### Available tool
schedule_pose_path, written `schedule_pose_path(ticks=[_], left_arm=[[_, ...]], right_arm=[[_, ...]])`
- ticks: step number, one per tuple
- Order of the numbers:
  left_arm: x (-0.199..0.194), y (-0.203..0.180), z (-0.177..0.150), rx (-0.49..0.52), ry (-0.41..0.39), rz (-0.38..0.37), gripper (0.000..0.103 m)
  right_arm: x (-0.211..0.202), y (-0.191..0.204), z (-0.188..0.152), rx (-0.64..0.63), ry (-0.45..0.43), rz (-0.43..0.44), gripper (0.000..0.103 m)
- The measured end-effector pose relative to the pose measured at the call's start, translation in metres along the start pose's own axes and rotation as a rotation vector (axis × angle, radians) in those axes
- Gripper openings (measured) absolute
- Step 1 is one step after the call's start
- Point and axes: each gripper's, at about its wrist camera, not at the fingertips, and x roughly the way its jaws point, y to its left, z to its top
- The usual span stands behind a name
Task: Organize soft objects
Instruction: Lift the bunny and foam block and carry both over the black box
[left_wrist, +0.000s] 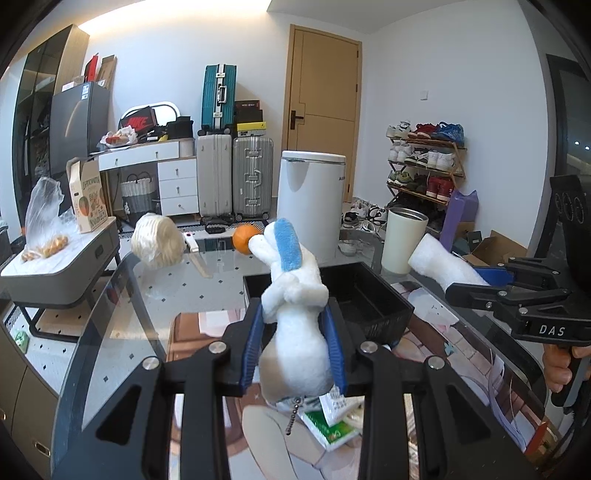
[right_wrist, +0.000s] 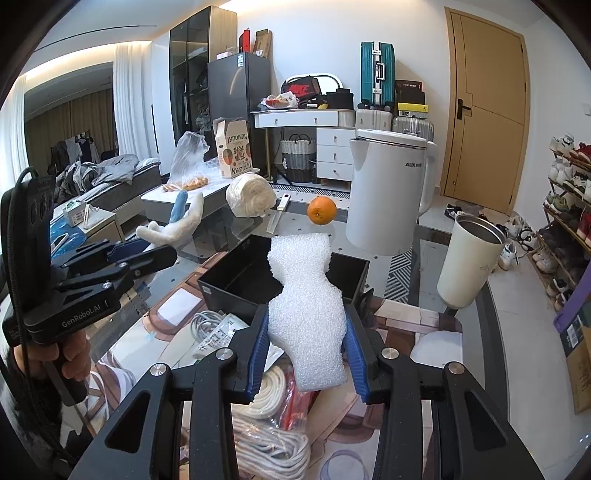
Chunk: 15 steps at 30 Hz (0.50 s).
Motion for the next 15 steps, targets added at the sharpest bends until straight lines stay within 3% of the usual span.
schedule_pose_path(ticks=[15], left_arm=[[0.037, 0.001, 0.016, 0.039, 0.011, -0.022, 0.031]], right_arm=[[0.046, -0.014, 0.018, -0.004, 0.038, -0.016, 0.038]])
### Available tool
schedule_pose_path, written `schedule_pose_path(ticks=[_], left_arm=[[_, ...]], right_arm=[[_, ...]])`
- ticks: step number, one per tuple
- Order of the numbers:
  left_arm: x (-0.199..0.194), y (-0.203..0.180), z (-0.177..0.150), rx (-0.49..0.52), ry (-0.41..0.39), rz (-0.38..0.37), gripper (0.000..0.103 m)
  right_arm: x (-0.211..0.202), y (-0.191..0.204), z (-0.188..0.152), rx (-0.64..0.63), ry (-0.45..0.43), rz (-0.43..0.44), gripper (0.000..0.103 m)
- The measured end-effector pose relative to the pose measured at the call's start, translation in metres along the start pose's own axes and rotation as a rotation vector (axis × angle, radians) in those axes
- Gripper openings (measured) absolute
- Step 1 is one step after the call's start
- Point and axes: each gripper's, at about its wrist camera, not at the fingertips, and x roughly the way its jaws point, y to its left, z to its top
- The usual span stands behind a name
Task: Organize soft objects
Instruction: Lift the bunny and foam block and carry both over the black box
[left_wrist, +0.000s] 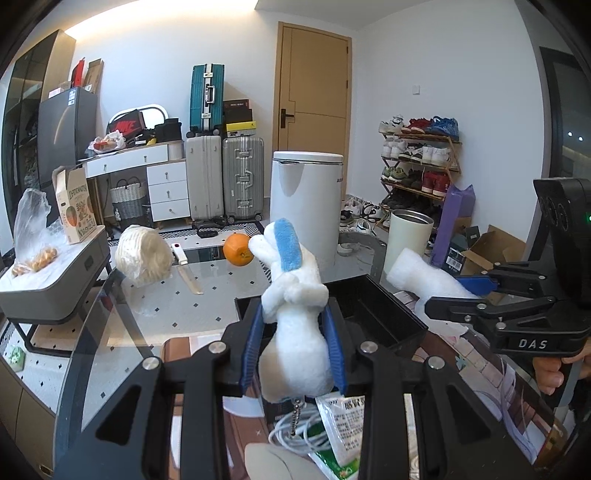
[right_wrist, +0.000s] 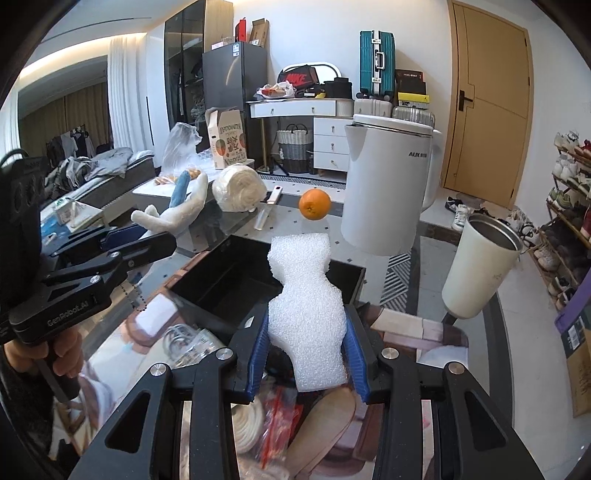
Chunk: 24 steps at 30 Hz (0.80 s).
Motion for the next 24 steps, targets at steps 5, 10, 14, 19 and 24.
schedule_pose_path(ticks=[5, 10, 14, 19, 24], left_arm=[[0.013, 0.001, 0.003, 0.003, -0.001, 0.001, 0.031], [0.026, 0.002, 0.003, 0.017, 0.015, 0.003, 0.031], [0.034, 0.003, 0.002, 0.025, 0.032, -0.007, 0.031], [0.043, 0.001, 0.001, 0.056, 0.049, -0.022, 0.031], [0.048, 0.002, -0.001, 0.061, 0.061, -0.034, 0.031]], right_arm=[[0.016, -0.001, 0.006, -0.005, 0.016, 0.006, 0.038], [0.030, -0.005, 0.010, -0.016, 0.035, 0.015, 0.038], [0.042, -0.005, 0.012, -0.034, 0.056, 0.024, 0.038], [0.056, -0.007, 0.015, -0.053, 0.077, 0.034, 0.038], [0.069, -0.004, 0.019, -0.071, 0.100, 0.040, 0.038]])
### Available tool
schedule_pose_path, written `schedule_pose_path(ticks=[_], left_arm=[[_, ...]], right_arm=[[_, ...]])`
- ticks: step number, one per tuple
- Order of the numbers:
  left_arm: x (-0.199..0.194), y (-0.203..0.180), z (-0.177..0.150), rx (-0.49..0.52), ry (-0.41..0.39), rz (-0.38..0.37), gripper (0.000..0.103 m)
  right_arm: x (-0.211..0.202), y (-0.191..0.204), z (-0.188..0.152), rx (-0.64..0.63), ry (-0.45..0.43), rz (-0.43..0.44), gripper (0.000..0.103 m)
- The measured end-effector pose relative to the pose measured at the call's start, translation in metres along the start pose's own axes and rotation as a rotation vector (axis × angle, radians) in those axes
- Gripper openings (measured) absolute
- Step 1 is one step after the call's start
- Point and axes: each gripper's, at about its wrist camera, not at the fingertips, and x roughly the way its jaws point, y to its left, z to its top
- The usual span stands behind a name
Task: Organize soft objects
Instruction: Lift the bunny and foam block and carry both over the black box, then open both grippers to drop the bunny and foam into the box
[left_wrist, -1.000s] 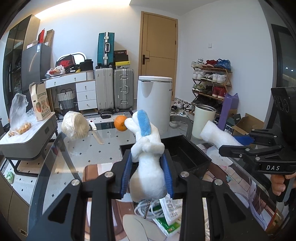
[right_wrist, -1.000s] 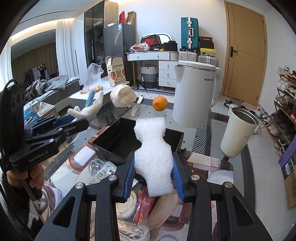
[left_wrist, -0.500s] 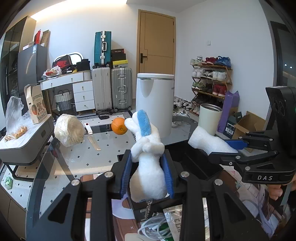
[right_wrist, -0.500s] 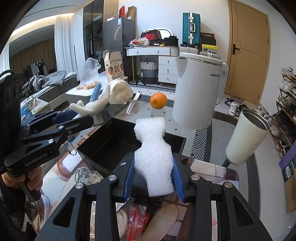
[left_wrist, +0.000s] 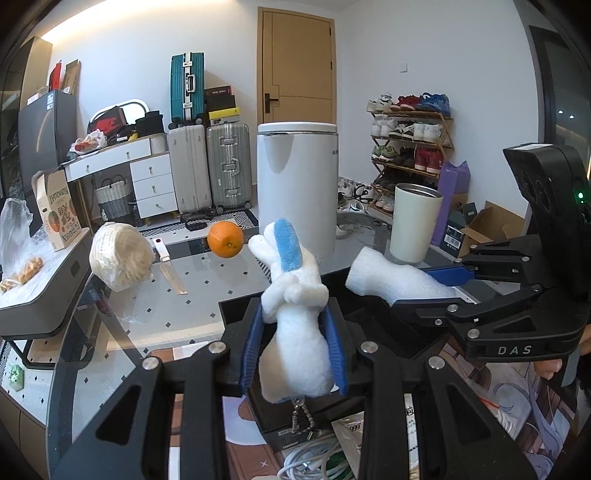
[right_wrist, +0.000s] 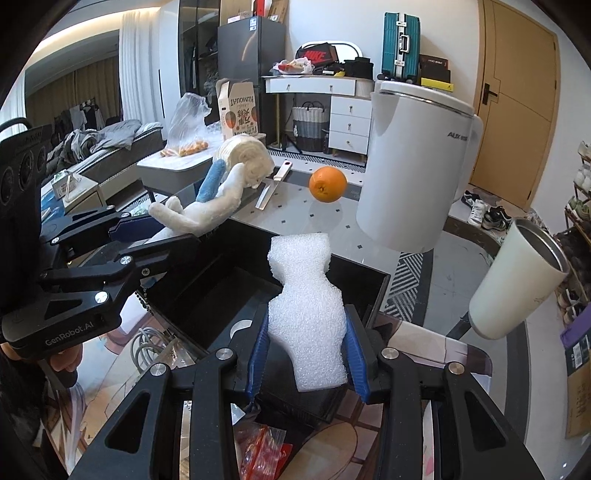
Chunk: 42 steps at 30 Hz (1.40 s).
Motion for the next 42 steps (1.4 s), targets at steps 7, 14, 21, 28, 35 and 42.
schedule_pose_path(ticks=[7, 14, 21, 28, 35, 42], left_arm=[[0.006, 0.001, 0.003, 0.010, 0.012, -0.012, 0.031], [0.006, 0.002, 0.004, 0.025, 0.020, -0.025, 0.031], [0.007, 0.002, 0.003, 0.032, 0.027, -0.037, 0.031], [0.011, -0.003, 0.001, 0.055, 0.042, -0.098, 0.032], [0.017, -0.004, 0.000, 0.061, 0.085, -0.085, 0.058], [-0.001, -0.005, -0.003, 0.042, 0.050, -0.034, 0.090]], right_arm=[[0.014, -0.001, 0.005, -0.019, 0.029, 0.008, 0.038], [0.026, 0.002, 0.007, -0.056, 0.055, 0.009, 0.038], [0.015, -0.002, 0.007, -0.060, 0.022, -0.020, 0.053], [0.003, -0.007, 0.002, -0.044, 0.005, -0.027, 0.056], [-0.005, -0.013, -0.002, -0.024, -0.002, -0.040, 0.057], [-0.027, -0.015, -0.014, 0.016, -0.030, -0.043, 0.072]])
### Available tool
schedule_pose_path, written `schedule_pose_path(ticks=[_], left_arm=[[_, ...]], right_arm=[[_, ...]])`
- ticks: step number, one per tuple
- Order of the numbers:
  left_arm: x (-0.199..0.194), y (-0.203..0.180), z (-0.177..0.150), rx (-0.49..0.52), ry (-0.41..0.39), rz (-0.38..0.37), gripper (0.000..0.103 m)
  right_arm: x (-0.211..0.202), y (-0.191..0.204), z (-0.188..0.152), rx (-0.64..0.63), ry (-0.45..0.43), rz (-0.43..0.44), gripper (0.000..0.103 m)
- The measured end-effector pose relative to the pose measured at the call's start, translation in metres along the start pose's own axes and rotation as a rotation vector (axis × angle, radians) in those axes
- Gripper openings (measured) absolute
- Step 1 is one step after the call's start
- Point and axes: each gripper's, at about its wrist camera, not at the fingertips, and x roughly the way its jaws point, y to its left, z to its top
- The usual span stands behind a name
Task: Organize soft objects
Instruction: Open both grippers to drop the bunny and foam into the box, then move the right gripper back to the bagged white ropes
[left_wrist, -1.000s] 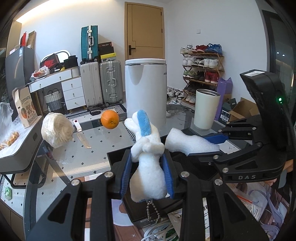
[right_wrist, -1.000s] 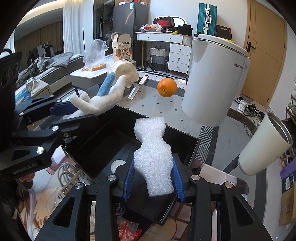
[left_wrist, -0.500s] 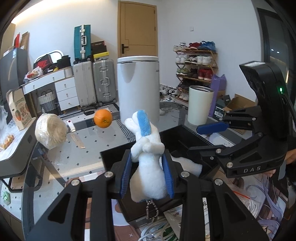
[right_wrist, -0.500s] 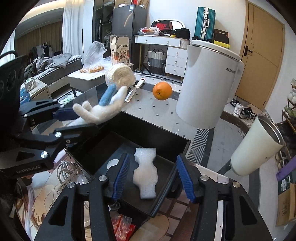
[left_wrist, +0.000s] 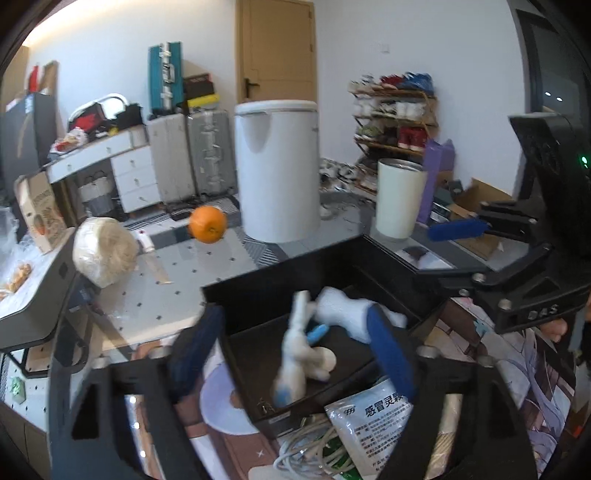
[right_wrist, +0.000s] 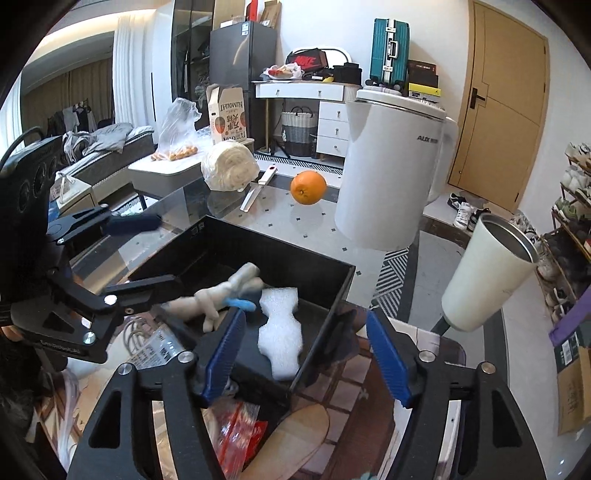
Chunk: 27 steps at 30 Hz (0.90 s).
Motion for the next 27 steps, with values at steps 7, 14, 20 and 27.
schedule_pose_path(ticks=[7, 14, 20, 27], left_arm=[[-0.031, 0.004, -0.011, -0.103, -0.072, 0.055, 0.103], [-0.060, 0.004, -0.026, -0.191, -0.096, 0.075, 0.103], [-0.077, -0.004, -0.043, -0.194, -0.111, 0.118, 0.103], [-0.090, -0.012, -0.058, -0.180, -0.094, 0.132, 0.103]], right_arm=[[-0.027, 0.006, -0.018, 0.054, -0.028, 0.010, 0.094], [-0.055, 0.010, -0.041, 0.128, -0.051, 0.016, 0.101], [-0.067, 0.017, -0.062, 0.157, -0.033, 0.011, 0.102], [-0.075, 0.027, -0.087, 0.179, -0.001, 0.026, 0.102]])
